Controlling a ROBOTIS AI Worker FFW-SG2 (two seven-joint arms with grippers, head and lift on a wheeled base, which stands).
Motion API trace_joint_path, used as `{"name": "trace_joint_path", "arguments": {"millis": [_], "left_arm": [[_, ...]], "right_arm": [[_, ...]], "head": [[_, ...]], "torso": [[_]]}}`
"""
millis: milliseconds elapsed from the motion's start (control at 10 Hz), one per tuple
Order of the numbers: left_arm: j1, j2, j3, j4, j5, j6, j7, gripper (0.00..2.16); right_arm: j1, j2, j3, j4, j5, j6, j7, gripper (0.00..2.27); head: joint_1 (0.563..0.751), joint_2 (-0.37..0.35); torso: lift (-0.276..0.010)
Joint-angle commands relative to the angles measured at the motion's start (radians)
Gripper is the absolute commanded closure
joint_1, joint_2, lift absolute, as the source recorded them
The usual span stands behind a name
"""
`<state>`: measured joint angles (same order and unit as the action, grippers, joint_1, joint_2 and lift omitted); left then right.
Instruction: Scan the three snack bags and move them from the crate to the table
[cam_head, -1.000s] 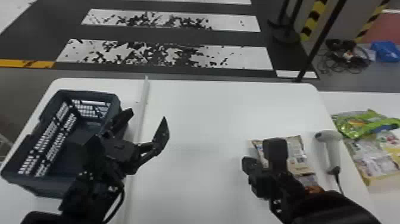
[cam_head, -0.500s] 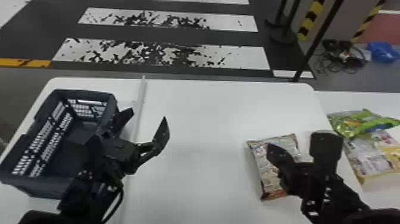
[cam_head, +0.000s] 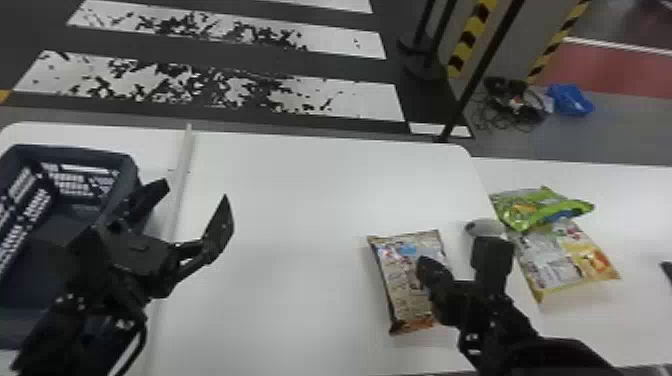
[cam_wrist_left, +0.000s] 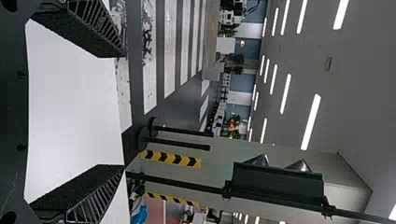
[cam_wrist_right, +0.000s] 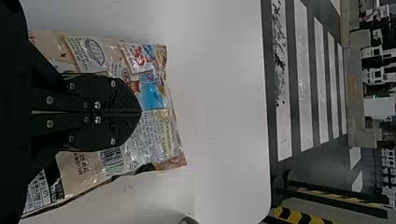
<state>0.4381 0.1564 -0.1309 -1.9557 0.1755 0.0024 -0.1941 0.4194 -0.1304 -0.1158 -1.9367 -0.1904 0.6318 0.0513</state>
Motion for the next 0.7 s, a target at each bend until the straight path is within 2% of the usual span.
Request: {"name": "trace_joint_path", "arguments": {"millis": [0, 200, 300, 400, 500, 600], "left_arm": [[0.004, -0.001, 0.002, -0.008, 0.001, 0.000, 0.007, 0.02], [0.007, -0.003, 0.008, -0.020, 0.004, 0.000, 0.044, 0.02], [0.016, -0.005, 0.007, -0.040, 0.007, 0.000, 0.090, 0.02], [0.024, -0.006, -0.001, -0.058, 0.009, -0.003, 0.165, 0.02], [0.025, -0.008, -0.001, -0.063, 0.009, -0.009, 0.211, 0.02], [0.027, -0.005, 0.001, -0.065, 0.010, -0.012, 0.226, 0.02]], "right_arm": [[-0.028, -0.003, -0.016, 0.088, -0.011, -0.040, 0.010, 2.25], [-0.045, -0.005, -0.027, 0.147, -0.026, -0.074, 0.012, 2.25], [-0.050, -0.005, -0.027, 0.165, -0.026, -0.086, 0.012, 2.25], [-0.051, -0.005, -0.027, 0.171, -0.029, -0.102, 0.012, 2.25], [-0.037, -0.005, -0.035, 0.145, -0.058, -0.111, 0.015, 2.25], [0.004, -0.003, -0.054, 0.061, -0.092, -0.105, 0.022, 2.02]], "head": [[0.695, -0.208], [0.695, -0.218], [0.695, -0.218], [0.695, -0.210], [0.695, -0.197], [0.695, -0.189]], "torso": [[-0.062], [-0.062], [-0.062], [-0.062], [-0.062], [-0.062]]}}
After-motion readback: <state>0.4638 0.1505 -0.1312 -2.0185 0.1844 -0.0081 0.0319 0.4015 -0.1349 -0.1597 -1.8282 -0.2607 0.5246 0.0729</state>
